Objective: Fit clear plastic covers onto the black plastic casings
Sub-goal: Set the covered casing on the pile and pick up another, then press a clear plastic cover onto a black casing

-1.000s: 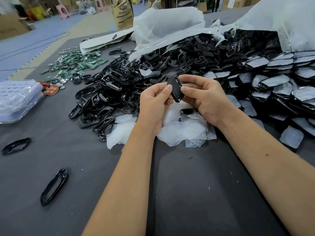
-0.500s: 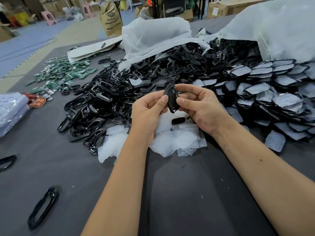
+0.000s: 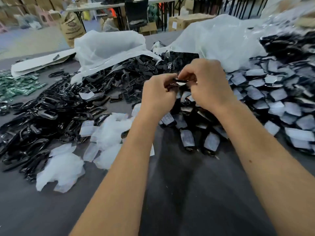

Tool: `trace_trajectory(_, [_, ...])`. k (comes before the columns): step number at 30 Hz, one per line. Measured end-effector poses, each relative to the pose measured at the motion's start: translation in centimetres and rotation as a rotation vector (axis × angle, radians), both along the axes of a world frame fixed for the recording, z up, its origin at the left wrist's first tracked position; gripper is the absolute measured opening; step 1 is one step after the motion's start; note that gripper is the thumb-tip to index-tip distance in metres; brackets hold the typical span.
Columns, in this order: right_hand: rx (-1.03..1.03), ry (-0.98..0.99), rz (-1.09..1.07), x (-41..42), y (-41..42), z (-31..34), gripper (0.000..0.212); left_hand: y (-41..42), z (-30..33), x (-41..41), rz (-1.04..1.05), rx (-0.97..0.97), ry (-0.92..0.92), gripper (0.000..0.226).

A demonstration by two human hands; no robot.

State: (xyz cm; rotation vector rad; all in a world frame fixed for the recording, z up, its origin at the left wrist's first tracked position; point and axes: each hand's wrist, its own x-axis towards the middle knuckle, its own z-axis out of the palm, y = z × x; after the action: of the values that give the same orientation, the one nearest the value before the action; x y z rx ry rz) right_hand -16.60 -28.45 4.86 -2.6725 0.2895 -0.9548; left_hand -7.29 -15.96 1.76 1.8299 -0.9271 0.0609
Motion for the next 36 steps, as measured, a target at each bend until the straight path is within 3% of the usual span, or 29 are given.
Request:
trace_trajectory(3, [-0.066,0.105,-0.142,-1.5,-2.7,0.0,0.045,-3.5,-0.2,-1.4,-0.04,0.224,-0.208,0.053])
trace_trajectory(6, [-0.09,0.261,-0.149,-2.2,-3.5,0.0,0.046,-5.2,-0.7,-1.6,-0.039,0.414,-0.244,0.055])
trace_trajectory(12, [0.011,0.195,-0.142,-1.1,-2.7,1.4,0.038,-2.9,-1.2,-2.3,0.121,0.243,-0.168,0.049])
trace_trajectory(17, [0.054,0.169,-0.021,2.2,1.6,0.9,0.036,1.6,-1.5,-1.2,0.238,0.288,-0.121,0.039])
trace_trajectory(24, [-0.004,0.34,0.143,8.1,7.2,-1.5,0.035,7.9,-2.3,2.4,0.48,0.442,-0.104,0.038])
trace_trajectory(27, [-0.155,0.401,0.197,10.6,8.4,-2.6,0.034,10.4,-2.4,4.1,0.59,0.51,-0.095,0.039])
trace_trajectory(31, [-0.374,0.631,0.184,13.1,10.3,-3.9,0.038,12.9,-2.8,5.4,0.665,0.642,-0.047,0.034])
trace_trajectory(34, [-0.334,0.604,0.198,13.7,11.4,-4.6,0.018,13.5,-2.9,5.8,0.684,0.69,-0.025,0.032])
trace_trajectory(36, [-0.299,0.54,0.211,13.8,11.5,-4.8,0.023,13.7,-2.7,6.2,0.67,0.664,-0.028,0.029])
